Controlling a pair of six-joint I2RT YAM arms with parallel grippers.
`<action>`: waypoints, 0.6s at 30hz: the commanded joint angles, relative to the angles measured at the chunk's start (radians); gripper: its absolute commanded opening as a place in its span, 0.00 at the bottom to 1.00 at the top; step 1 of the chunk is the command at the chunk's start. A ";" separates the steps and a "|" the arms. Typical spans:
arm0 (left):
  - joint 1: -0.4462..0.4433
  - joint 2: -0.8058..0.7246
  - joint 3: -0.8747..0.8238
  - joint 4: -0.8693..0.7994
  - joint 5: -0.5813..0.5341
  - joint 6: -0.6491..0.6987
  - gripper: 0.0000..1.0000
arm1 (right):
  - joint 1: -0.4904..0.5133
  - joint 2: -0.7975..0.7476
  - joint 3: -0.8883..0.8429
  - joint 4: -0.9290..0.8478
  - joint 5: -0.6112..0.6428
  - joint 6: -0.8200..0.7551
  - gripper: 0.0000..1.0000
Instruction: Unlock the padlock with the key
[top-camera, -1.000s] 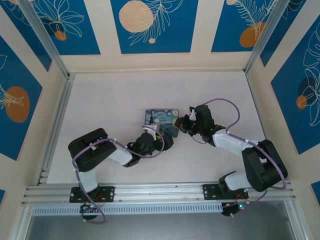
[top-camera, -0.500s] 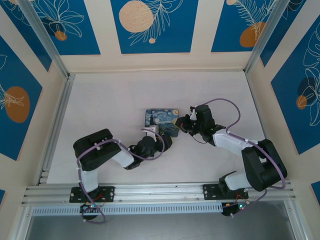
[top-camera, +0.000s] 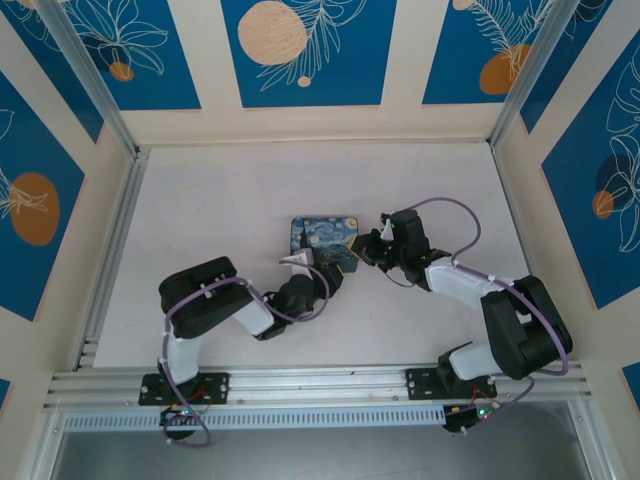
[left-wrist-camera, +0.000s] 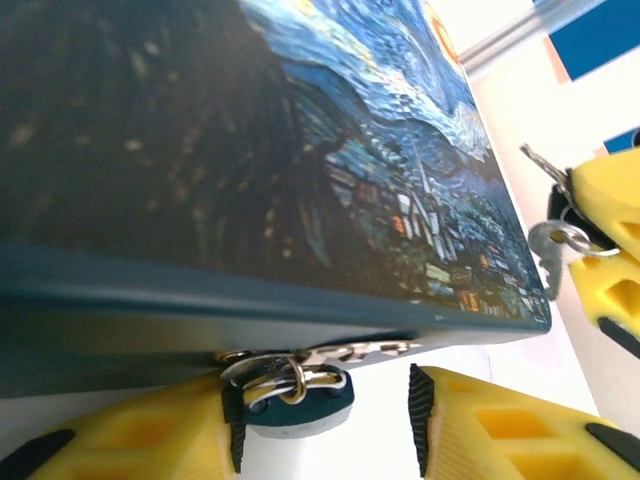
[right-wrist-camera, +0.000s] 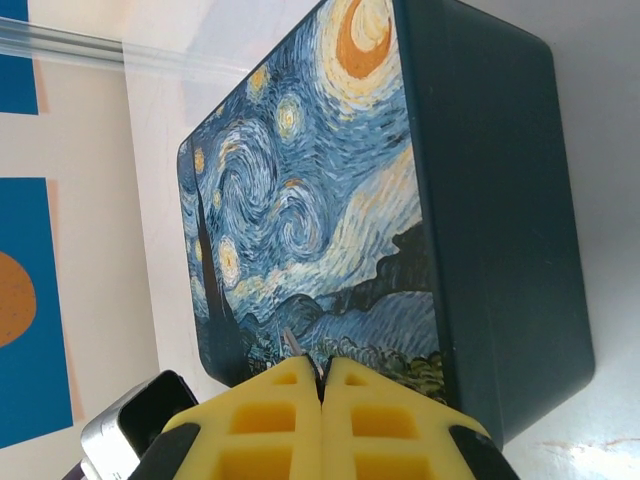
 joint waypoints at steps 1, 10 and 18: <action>-0.013 0.045 0.006 -0.086 -0.057 -0.047 0.44 | -0.005 0.001 -0.007 0.008 -0.011 -0.021 0.00; -0.027 0.052 0.021 -0.115 -0.066 -0.030 0.30 | -0.008 0.006 -0.001 0.007 -0.013 -0.021 0.00; -0.041 0.052 0.046 -0.160 -0.078 -0.008 0.26 | -0.009 0.013 0.001 0.011 -0.014 -0.021 0.00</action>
